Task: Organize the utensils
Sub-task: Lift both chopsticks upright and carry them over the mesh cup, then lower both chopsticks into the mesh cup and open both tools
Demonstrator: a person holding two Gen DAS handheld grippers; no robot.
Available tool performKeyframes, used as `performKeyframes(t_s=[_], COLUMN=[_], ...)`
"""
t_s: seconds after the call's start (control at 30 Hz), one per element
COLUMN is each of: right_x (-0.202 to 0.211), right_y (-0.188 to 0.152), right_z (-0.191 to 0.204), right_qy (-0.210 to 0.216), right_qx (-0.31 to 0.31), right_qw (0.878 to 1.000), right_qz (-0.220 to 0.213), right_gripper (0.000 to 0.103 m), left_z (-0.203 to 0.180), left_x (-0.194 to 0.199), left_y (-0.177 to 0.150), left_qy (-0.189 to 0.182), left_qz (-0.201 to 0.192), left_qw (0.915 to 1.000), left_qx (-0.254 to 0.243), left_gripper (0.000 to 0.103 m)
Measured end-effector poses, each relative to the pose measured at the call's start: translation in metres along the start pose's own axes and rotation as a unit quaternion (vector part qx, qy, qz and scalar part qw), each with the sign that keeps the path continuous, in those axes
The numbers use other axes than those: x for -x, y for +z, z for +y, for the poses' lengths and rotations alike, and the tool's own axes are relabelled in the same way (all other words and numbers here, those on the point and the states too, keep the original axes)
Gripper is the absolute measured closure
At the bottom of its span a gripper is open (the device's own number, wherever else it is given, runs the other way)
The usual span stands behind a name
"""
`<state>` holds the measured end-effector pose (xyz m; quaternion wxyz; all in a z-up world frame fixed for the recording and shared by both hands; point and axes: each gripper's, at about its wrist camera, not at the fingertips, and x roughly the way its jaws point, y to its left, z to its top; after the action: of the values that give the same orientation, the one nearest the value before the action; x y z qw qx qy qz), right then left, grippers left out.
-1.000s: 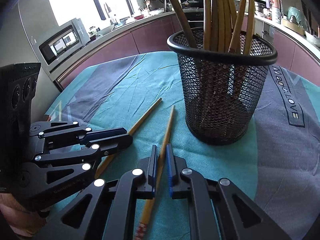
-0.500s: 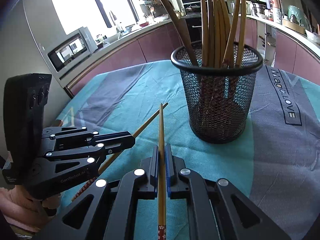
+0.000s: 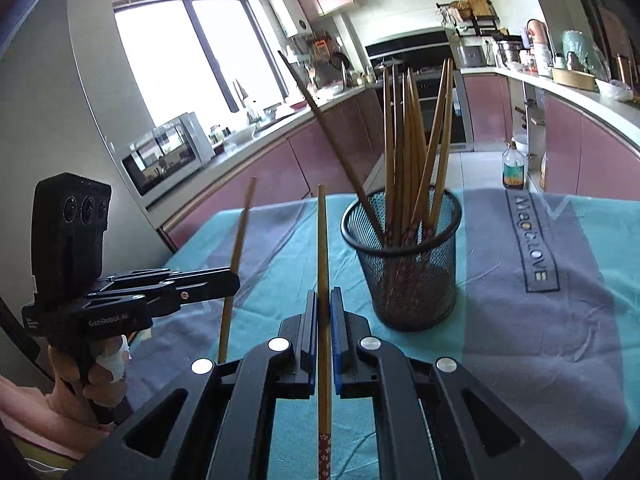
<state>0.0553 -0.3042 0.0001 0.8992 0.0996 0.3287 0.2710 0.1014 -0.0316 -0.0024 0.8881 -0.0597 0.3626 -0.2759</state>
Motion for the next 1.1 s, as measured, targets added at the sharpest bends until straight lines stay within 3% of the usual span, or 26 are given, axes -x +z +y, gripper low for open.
performKeyframes(t_s=[0.5, 1.1], right_x=[0.043, 0.071], right_y=[0.038, 0.103], right_z=[-0.006, -0.011], right_qy=[0.000, -0.024], right_qx=[0.016, 0.059], right_qw=[0.996, 0.986], right_qz=[-0.085, -0.152], right_gripper=[0.098, 0.098], left_z=[-0.023, -0.046], left_x=[0.052, 0.057], left_y=[0.044, 0.115], left_qy=[-0.032, -0.019], left_qz=[-0.081, -0.124], left_qw=[0.9961, 0.9912], left_qx=[-0.014, -0.041], left_gripper=[0.096, 0.096])
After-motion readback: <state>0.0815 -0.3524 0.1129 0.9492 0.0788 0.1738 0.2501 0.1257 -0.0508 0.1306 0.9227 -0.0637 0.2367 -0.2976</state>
